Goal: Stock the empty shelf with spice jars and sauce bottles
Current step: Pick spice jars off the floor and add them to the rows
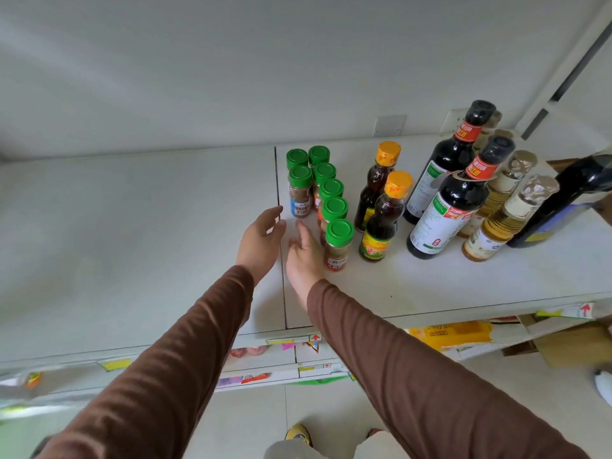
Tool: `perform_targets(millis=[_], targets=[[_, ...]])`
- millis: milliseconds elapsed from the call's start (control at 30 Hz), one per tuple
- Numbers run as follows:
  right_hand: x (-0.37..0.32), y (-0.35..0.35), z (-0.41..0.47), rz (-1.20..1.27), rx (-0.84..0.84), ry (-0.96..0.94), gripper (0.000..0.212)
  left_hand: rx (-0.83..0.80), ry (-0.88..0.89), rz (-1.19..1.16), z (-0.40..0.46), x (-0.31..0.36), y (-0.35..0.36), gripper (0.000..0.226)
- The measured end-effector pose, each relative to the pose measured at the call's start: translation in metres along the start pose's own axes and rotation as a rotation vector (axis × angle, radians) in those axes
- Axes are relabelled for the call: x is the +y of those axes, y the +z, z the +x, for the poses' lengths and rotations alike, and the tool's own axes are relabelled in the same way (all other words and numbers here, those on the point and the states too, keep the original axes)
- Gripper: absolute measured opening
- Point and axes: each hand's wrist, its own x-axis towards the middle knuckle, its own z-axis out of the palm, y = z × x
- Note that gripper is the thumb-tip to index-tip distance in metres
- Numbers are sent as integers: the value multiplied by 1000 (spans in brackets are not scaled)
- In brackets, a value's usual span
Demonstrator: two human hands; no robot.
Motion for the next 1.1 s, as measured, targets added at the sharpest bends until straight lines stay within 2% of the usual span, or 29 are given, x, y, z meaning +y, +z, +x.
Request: perform_targets(millis=[233, 400, 533, 667, 900, 1100], targets=[[22, -41, -35, -332, -229, -251, 44, 183, 173, 505, -66, -16, -5, 36], [39, -99, -54, -559, -342, -540, 44, 317, 172, 678, -128, -13, 27, 40], [62, -157, -65, -799, -397, -750, 51, 382, 97, 737, -182, -12, 77, 50], [86, -207, -77, -943, -350, -869, 54, 401, 81, 753, -222, -15, 123, 56], [143, -274, -102, -1075, -256, -958, 60, 348, 93, 742, -276, -37, 185, 62], [233, -320, -124, -1041, -272, -930, 55, 230, 43, 730, -320, -88, 248, 62]])
